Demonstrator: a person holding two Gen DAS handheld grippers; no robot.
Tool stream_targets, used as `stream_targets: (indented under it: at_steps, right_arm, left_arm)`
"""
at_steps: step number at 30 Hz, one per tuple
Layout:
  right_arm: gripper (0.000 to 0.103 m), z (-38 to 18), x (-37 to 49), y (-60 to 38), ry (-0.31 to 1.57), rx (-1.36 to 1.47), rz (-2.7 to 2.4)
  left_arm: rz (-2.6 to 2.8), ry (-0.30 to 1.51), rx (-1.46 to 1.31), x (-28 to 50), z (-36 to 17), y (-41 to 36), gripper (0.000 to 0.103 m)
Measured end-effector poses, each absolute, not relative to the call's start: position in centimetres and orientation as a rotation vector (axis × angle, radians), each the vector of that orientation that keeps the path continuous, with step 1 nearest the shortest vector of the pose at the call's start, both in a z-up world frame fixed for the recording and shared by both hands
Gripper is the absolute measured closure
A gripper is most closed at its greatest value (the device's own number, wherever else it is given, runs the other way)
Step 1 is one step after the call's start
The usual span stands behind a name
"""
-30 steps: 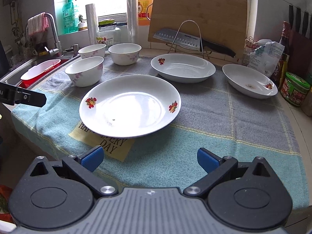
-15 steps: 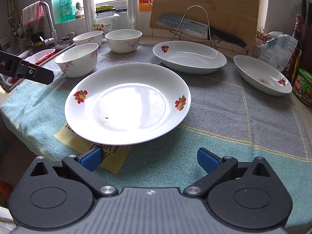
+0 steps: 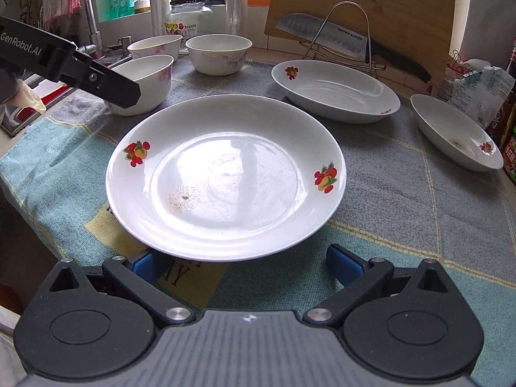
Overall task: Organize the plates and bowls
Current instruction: 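Move the left gripper toward the rim of the large white fruit-decal plate, then close the left gripper on the rim of the white plate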
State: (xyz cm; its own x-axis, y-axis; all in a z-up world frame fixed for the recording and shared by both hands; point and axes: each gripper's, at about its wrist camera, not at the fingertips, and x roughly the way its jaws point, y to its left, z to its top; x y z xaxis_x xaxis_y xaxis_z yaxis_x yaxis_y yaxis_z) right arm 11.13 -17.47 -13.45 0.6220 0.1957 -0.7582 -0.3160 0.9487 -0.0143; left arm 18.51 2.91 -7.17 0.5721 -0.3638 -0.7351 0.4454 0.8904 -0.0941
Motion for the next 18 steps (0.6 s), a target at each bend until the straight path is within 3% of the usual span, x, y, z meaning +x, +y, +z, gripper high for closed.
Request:
stream_targets:
  at_steps: [18]
  right_arm:
    - [0.0,-13.7,10.7,-18.1,0.79,-0.181,0.377]
  left_arm:
    - [-0.627,0.872,0.242,23.0,-6.4,-2.2,0.001]
